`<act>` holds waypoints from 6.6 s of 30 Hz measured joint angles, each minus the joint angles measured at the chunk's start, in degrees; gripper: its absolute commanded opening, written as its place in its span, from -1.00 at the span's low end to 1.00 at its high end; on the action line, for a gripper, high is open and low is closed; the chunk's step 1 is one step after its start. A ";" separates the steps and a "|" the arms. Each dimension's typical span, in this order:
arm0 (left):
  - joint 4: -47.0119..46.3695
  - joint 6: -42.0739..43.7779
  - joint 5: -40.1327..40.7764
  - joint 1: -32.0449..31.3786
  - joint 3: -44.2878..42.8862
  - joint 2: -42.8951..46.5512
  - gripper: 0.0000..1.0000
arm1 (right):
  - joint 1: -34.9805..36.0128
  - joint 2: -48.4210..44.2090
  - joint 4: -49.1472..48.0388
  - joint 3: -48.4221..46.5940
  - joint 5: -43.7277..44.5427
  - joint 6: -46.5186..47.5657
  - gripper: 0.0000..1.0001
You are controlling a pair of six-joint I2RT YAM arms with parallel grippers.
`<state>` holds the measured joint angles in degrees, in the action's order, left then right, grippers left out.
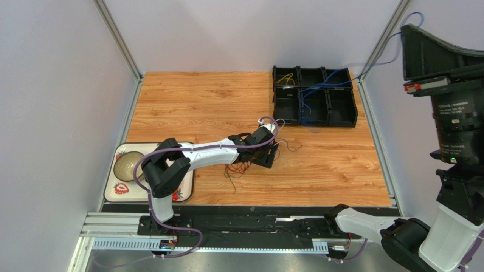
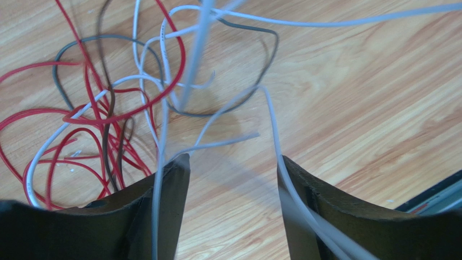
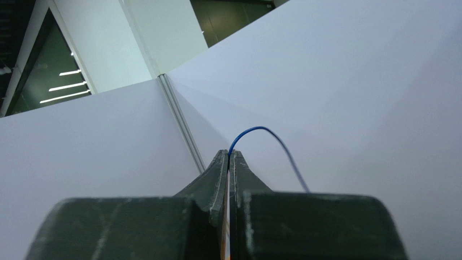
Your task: Untangle the cables
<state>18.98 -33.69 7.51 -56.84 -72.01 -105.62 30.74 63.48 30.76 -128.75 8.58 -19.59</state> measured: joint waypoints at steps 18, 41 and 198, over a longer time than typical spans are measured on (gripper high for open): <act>8.20 1.77 -0.44 4.33 1.62 12.22 0.60 | -0.02 -3.52 -4.46 15.98 8.92 4.96 -1.00; 38.23 7.41 -14.38 5.16 -2.25 1.44 0.66 | -0.02 2.56 -4.00 22.21 12.37 5.84 -1.00; 40.33 7.08 23.43 7.80 13.62 70.14 0.74 | -27.39 61.53 -26.62 2.29 13.51 4.59 -1.00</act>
<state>59.31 -26.61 30.94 -49.04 -58.39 -35.48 3.36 125.01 4.14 -126.45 22.09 -15.00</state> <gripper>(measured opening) 0.870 0.009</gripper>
